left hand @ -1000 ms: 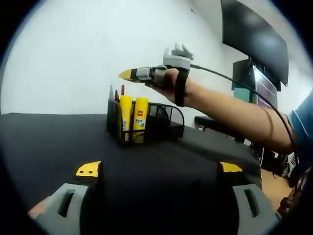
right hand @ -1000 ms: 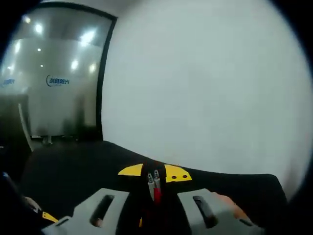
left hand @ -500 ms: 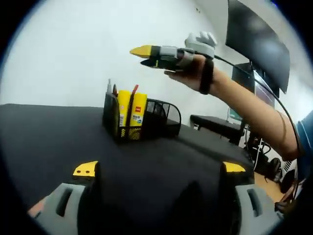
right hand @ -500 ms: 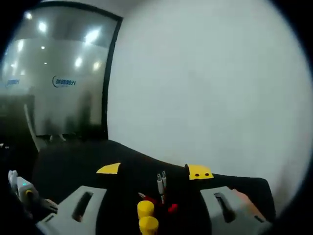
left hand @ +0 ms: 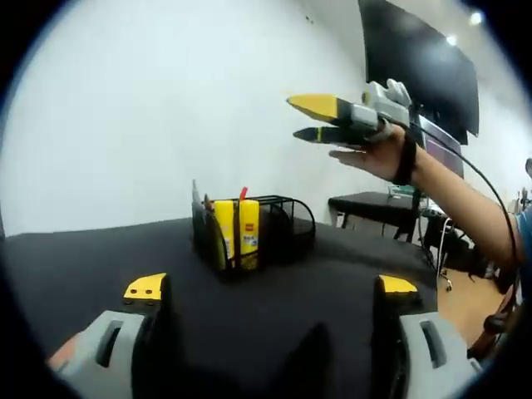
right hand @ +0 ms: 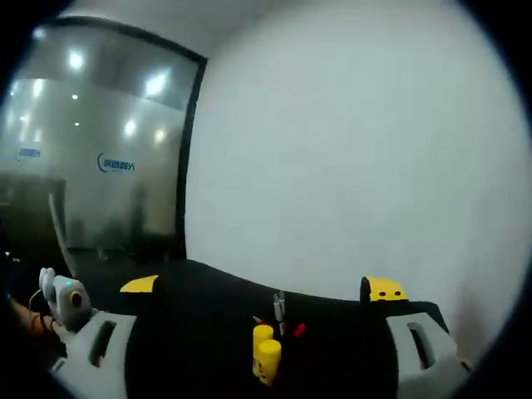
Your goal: Pick up pens and glue sticks and place them into the holder.
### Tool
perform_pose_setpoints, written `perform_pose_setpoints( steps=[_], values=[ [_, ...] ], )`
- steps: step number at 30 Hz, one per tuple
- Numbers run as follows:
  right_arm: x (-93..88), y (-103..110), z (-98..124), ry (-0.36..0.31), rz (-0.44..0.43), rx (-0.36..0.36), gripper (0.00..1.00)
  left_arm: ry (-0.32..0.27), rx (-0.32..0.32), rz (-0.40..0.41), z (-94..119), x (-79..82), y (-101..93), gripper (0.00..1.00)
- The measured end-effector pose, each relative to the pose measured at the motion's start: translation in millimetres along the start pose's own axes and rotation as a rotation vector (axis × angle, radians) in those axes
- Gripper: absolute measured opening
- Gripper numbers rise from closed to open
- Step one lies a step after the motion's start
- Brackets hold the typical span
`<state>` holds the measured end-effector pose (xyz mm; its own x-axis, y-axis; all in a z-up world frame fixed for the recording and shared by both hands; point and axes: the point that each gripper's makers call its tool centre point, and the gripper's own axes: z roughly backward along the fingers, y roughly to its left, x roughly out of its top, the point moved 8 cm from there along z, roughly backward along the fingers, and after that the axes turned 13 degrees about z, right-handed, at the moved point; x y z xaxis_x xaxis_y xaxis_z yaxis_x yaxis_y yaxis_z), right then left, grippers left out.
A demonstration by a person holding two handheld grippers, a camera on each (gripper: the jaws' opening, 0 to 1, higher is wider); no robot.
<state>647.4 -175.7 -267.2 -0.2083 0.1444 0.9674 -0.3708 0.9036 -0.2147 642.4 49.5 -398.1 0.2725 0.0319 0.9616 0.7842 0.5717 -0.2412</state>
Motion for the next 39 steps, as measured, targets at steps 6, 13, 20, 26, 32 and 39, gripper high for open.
perform_pose_setpoints(
  steps=[6, 13, 20, 26, 32, 39],
  values=[
    [-10.1, 8.4, 37.9, 0.016, -0.009, -0.045, 0.93, -0.037, -0.026, 0.022, 5.6, 4.8, 5.0, 0.96],
    [-40.1, 23.6, 76.4, 0.023, -0.065, -0.116, 0.92, -0.015, -0.009, 0.022, 17.6, -5.2, 13.5, 0.96],
    [-70.9, 32.4, 96.7, 0.055, -0.098, -0.190, 0.89, -0.006, 0.002, 0.028, 30.5, -20.9, 19.3, 0.96],
    [-91.1, 30.3, 110.3, 0.093, -0.117, -0.236, 0.88, -0.004, 0.017, 0.050, 37.5, -34.9, 32.2, 0.96],
    [-108.8, 26.0, 120.9, 0.116, -0.167, -0.285, 0.88, -0.030, 0.025, 0.065, 39.3, -38.2, 33.4, 0.96],
    [-128.6, 33.4, 120.2, 0.151, -0.178, -0.273, 0.87, -0.032, 0.018, 0.071, 43.0, -43.8, 35.6, 0.96]
  ],
)
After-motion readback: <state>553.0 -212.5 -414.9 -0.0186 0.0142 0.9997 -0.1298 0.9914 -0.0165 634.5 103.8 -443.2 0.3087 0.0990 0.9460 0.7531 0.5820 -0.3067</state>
